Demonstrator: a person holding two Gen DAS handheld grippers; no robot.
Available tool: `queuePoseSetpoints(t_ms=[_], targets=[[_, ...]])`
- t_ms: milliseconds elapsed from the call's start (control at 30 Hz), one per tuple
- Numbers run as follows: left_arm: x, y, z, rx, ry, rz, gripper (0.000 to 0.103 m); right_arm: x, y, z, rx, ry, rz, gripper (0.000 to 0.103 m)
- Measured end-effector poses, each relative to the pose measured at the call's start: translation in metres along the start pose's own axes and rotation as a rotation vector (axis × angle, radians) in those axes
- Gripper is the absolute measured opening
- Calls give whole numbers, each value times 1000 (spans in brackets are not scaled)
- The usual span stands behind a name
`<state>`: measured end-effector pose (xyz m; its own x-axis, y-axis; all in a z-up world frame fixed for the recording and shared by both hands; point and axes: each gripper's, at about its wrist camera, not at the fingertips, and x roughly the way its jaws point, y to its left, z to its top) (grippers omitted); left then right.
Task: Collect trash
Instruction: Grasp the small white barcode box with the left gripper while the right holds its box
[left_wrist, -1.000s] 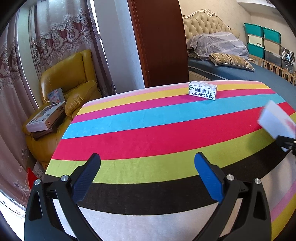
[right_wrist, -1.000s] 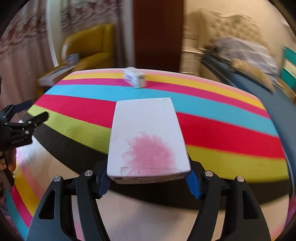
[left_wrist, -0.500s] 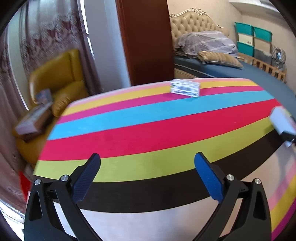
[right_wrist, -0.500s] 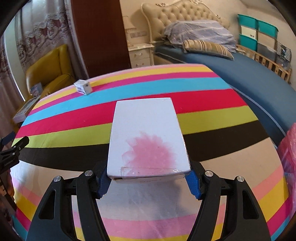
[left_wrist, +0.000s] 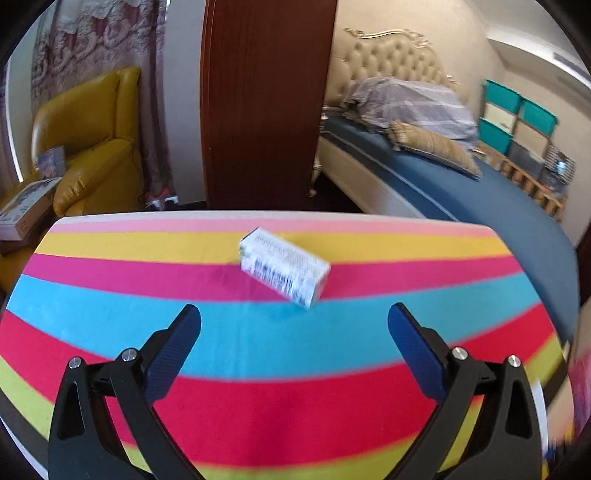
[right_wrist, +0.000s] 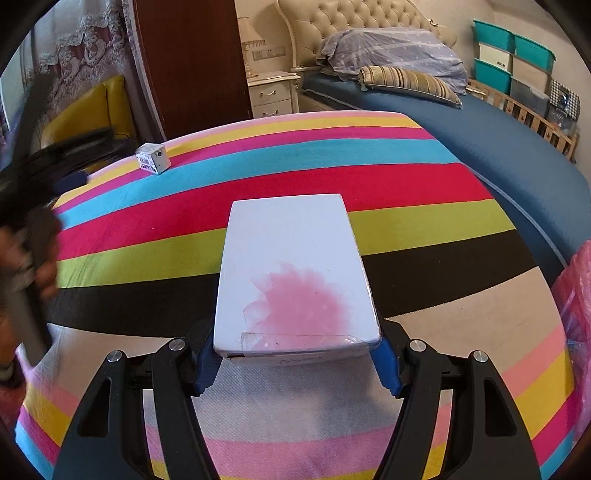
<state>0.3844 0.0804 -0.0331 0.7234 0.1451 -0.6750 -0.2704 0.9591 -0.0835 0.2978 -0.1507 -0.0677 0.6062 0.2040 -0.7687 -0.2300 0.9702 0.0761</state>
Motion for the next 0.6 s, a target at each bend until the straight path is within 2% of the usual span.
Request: queuePoseSetpoints(t_ms=[267,367,400,467,567,600], targets=[[59,-17,30,-63,62,126,95,-1,-6,-1,22,-6,31,65],[75,-15,39,-53,103,148,78,-1,-9,-1,29,-7,42,65],[80,-14,39,-53,120,147,66,-2,-8,-1,30,-8,43,65],[84,-10,37,-52,144,134,49,-2,-9,-1,33,-8,46,65],[69,-1,33,-31,118,76,30,-3,-9,-1,34,-9,47,65],[62,2,29,-12,104,67,27,-3,-9,-1,34,-9,48,65]])
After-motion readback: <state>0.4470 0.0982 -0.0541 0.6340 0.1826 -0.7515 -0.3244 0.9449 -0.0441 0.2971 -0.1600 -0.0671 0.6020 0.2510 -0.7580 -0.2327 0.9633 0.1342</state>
